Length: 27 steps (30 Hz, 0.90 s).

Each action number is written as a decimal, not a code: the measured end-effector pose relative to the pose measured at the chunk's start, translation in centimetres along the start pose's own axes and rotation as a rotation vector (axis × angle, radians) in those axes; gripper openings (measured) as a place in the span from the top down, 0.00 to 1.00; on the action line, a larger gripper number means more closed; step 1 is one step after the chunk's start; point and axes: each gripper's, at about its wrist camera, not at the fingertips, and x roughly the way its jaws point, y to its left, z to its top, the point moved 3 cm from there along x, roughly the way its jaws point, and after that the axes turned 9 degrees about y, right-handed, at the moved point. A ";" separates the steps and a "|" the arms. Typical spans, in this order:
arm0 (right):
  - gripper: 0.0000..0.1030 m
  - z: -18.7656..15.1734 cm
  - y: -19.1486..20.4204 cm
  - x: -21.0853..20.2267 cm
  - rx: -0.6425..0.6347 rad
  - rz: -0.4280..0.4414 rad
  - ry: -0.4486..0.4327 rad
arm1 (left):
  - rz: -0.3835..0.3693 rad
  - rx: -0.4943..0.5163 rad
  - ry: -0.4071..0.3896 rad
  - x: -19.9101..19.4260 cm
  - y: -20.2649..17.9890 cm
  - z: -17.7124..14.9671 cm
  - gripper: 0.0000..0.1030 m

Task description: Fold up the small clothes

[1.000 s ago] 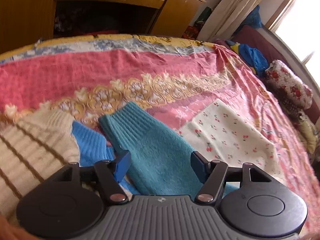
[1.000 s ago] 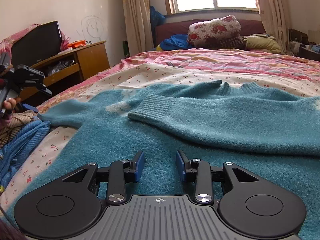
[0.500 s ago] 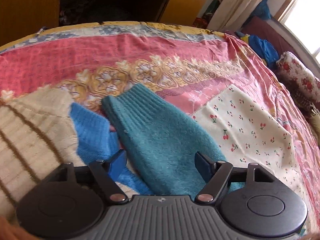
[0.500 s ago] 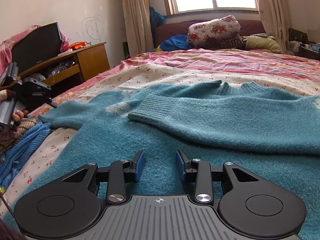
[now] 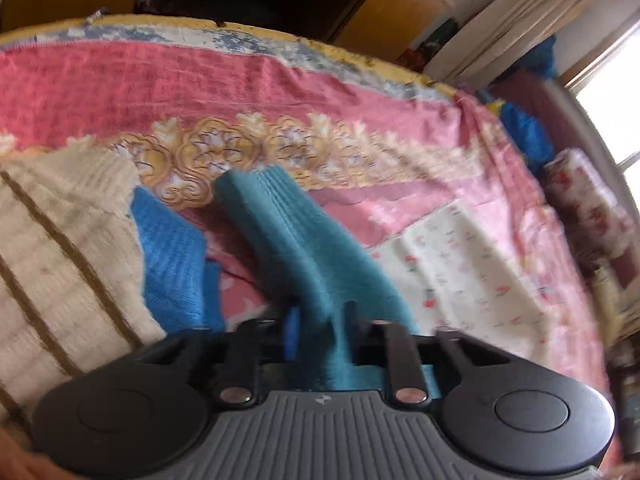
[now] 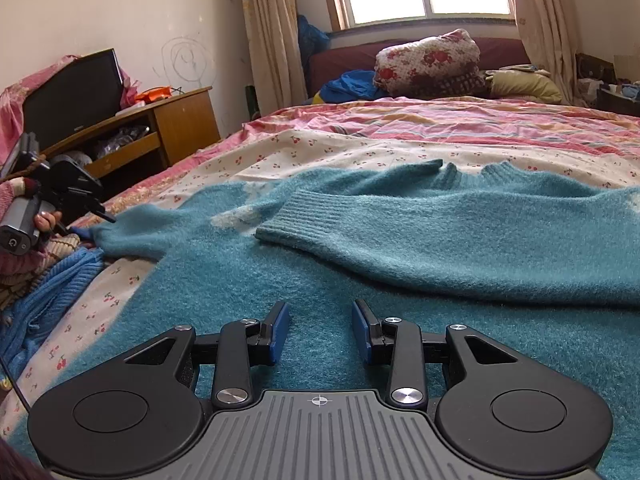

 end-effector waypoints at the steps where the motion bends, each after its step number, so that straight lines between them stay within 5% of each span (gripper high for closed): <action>1: 0.66 0.0 0.0 0.0 0.000 0.000 0.000 | -0.012 -0.003 -0.004 -0.2 0.0 0.0 0.81; 16: 0.67 -0.6 -0.4 -3.0 0.057 0.014 -0.021 | -0.200 0.164 -0.005 -3.8 -5.1 -2.9 0.83; 27: 0.67 -1.6 -1.9 -7.0 0.071 0.009 -0.030 | -0.405 0.408 0.140 -6.1 -14.2 -11.3 0.83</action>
